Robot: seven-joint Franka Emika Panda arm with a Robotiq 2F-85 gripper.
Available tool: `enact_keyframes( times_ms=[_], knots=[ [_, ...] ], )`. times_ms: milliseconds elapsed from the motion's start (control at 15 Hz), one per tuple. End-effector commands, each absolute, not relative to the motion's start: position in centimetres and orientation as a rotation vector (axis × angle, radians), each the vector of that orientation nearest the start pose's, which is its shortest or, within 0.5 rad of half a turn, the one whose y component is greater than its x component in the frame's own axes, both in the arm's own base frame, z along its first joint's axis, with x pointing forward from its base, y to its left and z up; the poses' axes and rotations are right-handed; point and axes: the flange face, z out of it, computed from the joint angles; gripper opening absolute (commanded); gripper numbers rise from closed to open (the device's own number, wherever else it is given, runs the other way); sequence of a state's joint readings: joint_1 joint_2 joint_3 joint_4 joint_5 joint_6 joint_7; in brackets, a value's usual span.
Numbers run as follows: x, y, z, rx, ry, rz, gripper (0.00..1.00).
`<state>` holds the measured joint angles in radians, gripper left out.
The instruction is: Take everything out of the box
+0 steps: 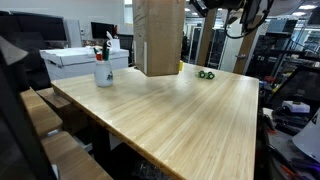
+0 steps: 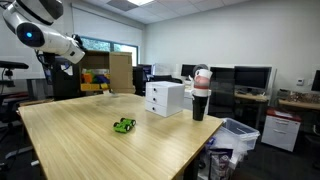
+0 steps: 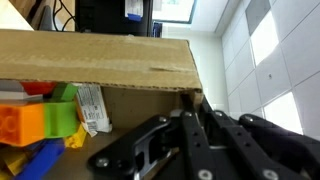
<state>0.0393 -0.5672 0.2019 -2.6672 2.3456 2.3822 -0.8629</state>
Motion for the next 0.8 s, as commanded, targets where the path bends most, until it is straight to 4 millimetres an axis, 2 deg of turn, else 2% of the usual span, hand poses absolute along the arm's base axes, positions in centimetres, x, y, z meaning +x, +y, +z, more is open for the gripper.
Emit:
enact_keyframes(
  times_ms=[0, 733],
  knots=[
    [37.54, 10.1, 46.45, -1.409, 0.592, -0.751, 0.04],
    [37.19, 10.19, 46.74, -1.292, 0.573, -0.767, 0.04]
  ],
)
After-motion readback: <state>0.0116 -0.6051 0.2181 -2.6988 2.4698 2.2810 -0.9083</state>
